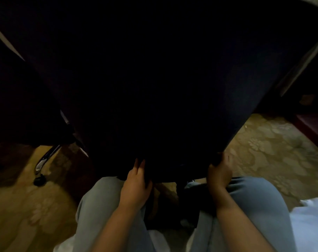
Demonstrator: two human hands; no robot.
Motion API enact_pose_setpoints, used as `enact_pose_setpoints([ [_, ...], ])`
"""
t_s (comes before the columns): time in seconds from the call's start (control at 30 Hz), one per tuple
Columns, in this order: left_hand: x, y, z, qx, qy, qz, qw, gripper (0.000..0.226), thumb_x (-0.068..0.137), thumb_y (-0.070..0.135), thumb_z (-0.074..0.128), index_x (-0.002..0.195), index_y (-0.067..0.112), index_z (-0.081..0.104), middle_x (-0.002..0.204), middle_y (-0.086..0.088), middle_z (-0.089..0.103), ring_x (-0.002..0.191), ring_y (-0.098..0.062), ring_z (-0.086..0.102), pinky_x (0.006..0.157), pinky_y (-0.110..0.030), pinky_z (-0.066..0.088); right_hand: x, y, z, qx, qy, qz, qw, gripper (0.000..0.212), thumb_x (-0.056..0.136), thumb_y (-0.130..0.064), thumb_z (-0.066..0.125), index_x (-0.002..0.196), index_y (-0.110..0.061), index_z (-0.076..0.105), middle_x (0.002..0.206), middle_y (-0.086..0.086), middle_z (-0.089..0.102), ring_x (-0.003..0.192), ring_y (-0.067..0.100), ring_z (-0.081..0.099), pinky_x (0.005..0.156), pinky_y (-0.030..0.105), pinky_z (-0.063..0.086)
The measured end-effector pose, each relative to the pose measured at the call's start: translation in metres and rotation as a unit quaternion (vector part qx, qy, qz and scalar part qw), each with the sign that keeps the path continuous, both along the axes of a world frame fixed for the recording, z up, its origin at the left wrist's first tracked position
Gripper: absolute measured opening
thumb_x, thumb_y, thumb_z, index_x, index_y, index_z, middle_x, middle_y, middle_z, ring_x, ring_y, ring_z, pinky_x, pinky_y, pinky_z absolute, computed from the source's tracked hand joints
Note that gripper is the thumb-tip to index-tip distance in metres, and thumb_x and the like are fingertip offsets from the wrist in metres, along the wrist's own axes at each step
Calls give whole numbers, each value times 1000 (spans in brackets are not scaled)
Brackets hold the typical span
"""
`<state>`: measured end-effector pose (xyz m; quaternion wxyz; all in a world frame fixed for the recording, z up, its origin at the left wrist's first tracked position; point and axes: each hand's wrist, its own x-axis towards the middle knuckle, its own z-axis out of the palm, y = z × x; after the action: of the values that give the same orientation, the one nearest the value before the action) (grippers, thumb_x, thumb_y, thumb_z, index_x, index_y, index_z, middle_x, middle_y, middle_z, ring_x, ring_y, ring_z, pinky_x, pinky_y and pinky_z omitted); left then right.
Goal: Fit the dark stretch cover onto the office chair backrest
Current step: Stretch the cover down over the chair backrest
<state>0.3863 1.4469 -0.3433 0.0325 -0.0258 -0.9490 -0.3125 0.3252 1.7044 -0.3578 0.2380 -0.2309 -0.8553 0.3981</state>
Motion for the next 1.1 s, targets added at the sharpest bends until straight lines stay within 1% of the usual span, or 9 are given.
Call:
enact_pose_setpoints([
  [0.1, 0, 0, 1, 2, 1, -2, 1000, 71, 93, 26, 59, 151, 21, 20, 158, -4, 17, 137, -25, 32, 97, -29, 42, -5, 2, -17, -101, -166, 8, 981, 6, 89, -1, 51, 90, -4, 56, 94, 19, 59, 90, 34, 59, 75, 39, 44],
  [0.17, -1, -1, 1, 1, 0, -4, 1000, 71, 92, 26, 58, 151, 21, 19, 158, -4, 17, 137, -25, 32, 99, -28, 40, -7, 4, -27, -162, -210, 0, 964, 16, 90, -2, 52, 74, -6, 54, 86, 22, 59, 89, 35, 61, 71, 36, 41],
  [0.27, -1, -2, 0, 5, -8, 0, 1000, 72, 92, 27, 58, 152, 22, 18, 158, -3, 17, 137, -23, 32, 98, -27, 40, -7, 2, -20, -206, -156, -28, 966, 10, 89, 0, 52, 95, -2, 60, 92, 14, 59, 96, 29, 59, 75, 30, 38],
  [0.33, 0, -1, 1, -3, -13, 2, 1000, 71, 93, 29, 56, 152, 23, 17, 158, -3, 16, 138, -22, 30, 97, -27, 41, -5, 3, -8, -242, -77, -54, 966, 23, 89, 0, 53, 111, -3, 57, 103, 12, 60, 99, 25, 58, 81, 32, 42],
  [0.47, 3, -1, 2, -10, -15, -4, 1000, 68, 94, 28, 56, 151, 21, 20, 158, -5, 16, 138, -25, 31, 98, -29, 40, -2, 12, 15, -252, 38, -122, 959, 30, 90, -4, 53, 120, -6, 52, 104, 5, 58, 97, 19, 55, 84, 31, 43],
  [0.73, -1, -1, 1, -13, -4, 0, 1000, 70, 94, 28, 56, 152, 24, 16, 159, -3, 15, 137, -24, 32, 95, -26, 41, -7, -12, 1, -279, -40, -63, 957, 24, 86, 1, 57, 109, -6, 55, 108, 14, 60, 103, 27, 57, 98, 43, 45],
  [0.87, -4, 5, -3, -25, -7, -5, 1000, 71, 92, 27, 57, 152, 24, 17, 159, -4, 14, 133, -27, 36, 94, -30, 45, 5, -44, -2, -247, -42, 17, 968, 21, 81, 7, 59, 98, -5, 59, 94, 9, 61, 91, 21, 57, 80, 30, 43],
  [0.93, -5, 8, -4, -29, -9, -7, 1000, 71, 92, 27, 56, 152, 25, 17, 159, -5, 12, 132, -28, 37, 93, -31, 45, 6, -47, -4, -247, -47, 37, 967, 23, 81, 6, 60, 102, -4, 61, 94, 7, 62, 91, 20, 58, 80, 28, 41],
  [1.1, -5, 9, -5, -32, -19, 5, 999, 69, 92, 27, 56, 151, 24, 19, 160, -7, 10, 131, -29, 38, 93, -31, 46, -2, -11, 0, -268, -27, -47, 962, 26, 84, 2, 59, 109, -5, 60, 103, 12, 63, 99, 27, 60, 84, 31, 45],
])
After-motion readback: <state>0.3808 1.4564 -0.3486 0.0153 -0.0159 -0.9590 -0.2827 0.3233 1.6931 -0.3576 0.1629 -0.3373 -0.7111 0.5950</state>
